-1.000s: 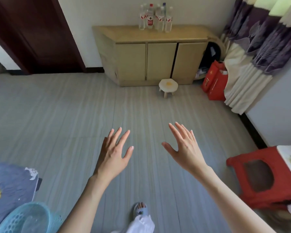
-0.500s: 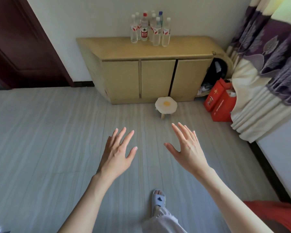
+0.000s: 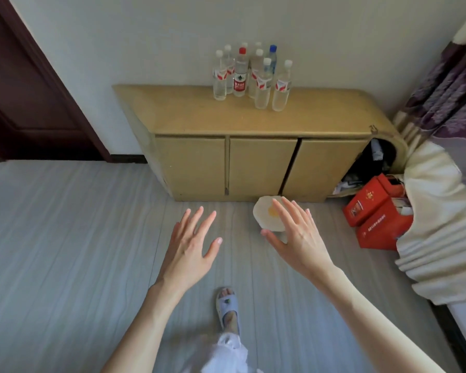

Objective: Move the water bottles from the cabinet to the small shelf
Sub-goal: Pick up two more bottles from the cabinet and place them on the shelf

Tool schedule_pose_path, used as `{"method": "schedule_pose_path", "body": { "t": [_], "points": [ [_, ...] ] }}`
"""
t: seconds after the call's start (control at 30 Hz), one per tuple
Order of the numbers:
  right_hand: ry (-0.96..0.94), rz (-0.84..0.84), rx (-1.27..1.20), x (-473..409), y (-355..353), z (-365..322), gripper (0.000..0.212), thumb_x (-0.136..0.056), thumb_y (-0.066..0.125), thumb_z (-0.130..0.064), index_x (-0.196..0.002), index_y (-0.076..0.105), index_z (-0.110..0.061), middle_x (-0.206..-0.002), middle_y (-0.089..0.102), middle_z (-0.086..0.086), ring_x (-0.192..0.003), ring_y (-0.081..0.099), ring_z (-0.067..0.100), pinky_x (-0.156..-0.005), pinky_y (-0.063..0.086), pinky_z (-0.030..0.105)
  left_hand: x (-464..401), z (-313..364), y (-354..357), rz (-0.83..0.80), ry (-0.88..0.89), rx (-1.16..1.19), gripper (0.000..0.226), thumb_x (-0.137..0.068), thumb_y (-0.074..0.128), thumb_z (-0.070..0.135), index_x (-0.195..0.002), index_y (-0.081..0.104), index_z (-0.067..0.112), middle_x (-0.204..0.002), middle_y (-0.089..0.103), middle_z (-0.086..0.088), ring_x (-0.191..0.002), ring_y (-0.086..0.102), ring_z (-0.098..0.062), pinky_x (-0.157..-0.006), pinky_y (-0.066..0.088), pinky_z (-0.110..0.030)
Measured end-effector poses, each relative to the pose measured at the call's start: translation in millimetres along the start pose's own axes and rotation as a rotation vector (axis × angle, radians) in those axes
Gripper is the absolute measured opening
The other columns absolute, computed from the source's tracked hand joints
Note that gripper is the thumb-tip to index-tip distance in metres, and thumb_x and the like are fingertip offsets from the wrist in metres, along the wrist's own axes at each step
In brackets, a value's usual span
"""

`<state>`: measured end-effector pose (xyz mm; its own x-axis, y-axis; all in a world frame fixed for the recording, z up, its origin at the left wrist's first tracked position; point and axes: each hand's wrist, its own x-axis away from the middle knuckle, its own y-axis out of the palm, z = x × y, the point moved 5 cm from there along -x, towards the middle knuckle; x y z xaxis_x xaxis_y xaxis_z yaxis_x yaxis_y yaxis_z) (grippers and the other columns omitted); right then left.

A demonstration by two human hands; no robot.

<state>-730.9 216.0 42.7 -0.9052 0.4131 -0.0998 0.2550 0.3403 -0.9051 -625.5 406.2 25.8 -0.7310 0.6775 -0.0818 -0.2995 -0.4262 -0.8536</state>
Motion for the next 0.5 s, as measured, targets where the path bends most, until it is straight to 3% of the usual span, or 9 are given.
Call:
{"method": "schedule_pose_path", "body": {
  "t": [0.2,0.5],
  "points": [
    [0.034,0.007,-0.002,-145,-4,17,0.066,-0.087,0.049,-0.047,-0.142,0.024,-0.021,-0.15,0.026,0.007,-0.139,0.018,0.025,-0.113,0.01,0.042,-158,-30,-23,0.025,0.062,-0.024,0.065,-0.083,0.022,0.056,-0.14,0.024,0.027,-0.151,0.02,-0.003,-0.141,0.006,-0.02,-0.112,0.011,-0.035],
    [0.061,-0.002,-0.022,-315,9,43,0.069,-0.085,0.045,-0.054,-0.141,0.026,-0.018,-0.147,0.031,0.011,-0.137,0.023,0.029,-0.112,0.018,0.046,-321,-72,-22,-0.071,0.038,-0.016,0.071,-0.079,0.014,0.061,-0.142,0.016,0.03,-0.153,0.011,0.001,-0.141,-0.002,-0.015,-0.114,0.008,-0.037]
  ]
}}
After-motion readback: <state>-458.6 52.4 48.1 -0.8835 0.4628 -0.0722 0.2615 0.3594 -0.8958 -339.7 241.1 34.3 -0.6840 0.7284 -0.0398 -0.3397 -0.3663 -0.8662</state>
